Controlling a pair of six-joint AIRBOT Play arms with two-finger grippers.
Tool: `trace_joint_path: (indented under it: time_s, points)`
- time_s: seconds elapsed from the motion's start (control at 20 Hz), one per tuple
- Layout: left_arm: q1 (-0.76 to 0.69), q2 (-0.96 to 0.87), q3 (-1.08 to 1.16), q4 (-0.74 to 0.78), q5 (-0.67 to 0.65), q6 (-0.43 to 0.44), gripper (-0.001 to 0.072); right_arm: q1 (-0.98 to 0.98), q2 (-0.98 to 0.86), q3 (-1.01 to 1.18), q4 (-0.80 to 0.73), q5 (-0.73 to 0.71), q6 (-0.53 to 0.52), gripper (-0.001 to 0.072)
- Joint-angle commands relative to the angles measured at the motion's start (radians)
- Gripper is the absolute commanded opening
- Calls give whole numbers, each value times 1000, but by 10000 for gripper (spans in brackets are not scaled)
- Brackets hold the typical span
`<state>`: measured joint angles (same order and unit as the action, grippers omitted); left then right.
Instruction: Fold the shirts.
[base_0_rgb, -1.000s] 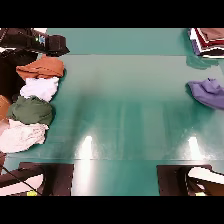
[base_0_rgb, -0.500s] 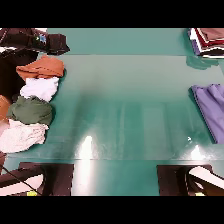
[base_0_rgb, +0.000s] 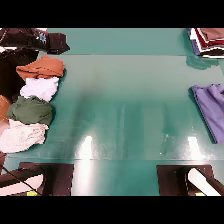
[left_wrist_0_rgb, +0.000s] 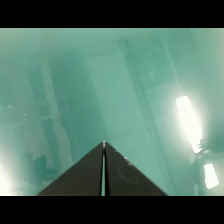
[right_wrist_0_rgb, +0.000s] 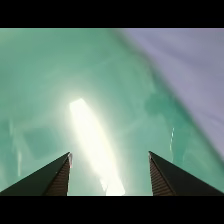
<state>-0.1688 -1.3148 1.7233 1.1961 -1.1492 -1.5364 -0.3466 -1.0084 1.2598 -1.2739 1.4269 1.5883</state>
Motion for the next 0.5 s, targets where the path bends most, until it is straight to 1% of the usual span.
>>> trace_joint_path:
  time_s: [0.0,0.05,0.15,0.2,0.3,0.45]
  points:
    - [-1,0,0,0,30,-1,26,298,38,3,-4,-63,0,550]
    - [-1,0,0,0,40,-1,26,365,37,3,-7,-71,0,468]
    - [-1,0,0,0,56,-1,26,484,37,3,-13,-93,-7,69]
    - [-1,0,0,0,64,-1,26,530,37,3,-13,-102,-20,17]
    - [-1,0,0,0,68,-1,27,590,37,3,-13,-108,-19,16]
    - [-1,0,0,0,68,-1,26,618,37,3,-9,-106,-19,16]
